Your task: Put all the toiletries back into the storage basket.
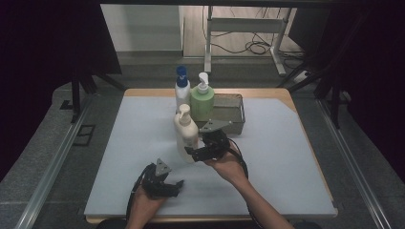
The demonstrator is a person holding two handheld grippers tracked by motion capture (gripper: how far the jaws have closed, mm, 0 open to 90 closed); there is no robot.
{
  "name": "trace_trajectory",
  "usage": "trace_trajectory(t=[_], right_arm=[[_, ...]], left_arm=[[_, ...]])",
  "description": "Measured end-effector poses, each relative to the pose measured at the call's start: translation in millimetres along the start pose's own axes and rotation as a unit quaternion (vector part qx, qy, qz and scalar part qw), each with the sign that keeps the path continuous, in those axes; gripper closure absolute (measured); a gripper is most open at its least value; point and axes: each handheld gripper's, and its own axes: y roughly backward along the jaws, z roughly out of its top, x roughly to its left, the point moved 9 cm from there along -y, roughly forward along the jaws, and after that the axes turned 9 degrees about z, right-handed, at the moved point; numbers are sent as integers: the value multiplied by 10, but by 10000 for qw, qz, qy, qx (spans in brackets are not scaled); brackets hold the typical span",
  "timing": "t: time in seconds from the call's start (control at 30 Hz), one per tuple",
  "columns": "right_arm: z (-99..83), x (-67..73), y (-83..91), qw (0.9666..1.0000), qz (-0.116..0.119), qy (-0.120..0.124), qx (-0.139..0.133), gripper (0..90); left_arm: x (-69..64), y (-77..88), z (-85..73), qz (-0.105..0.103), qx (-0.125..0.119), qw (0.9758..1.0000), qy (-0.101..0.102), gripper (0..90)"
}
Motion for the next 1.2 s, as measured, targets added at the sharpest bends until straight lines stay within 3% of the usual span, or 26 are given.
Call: trace_trajectory(t=[0.43,0.63,0.83,1.2], right_arm=[[168,-8,-222,9999,-143,31,27,192],[204,-44,-319,9994,-332,41,64,202],[205,-76,-373,9992,-401,-71,59,234],[227,-114,-401,9978,-668,18,-18,301]], left_arm=[[1,0,-1,0,9,10000,1,123],[0,-1,-1,-2,1,10000,3,123],[0,-1,0,-2,2,10000,3,123],[1,-1,-1,3,4,10000,4,123]])
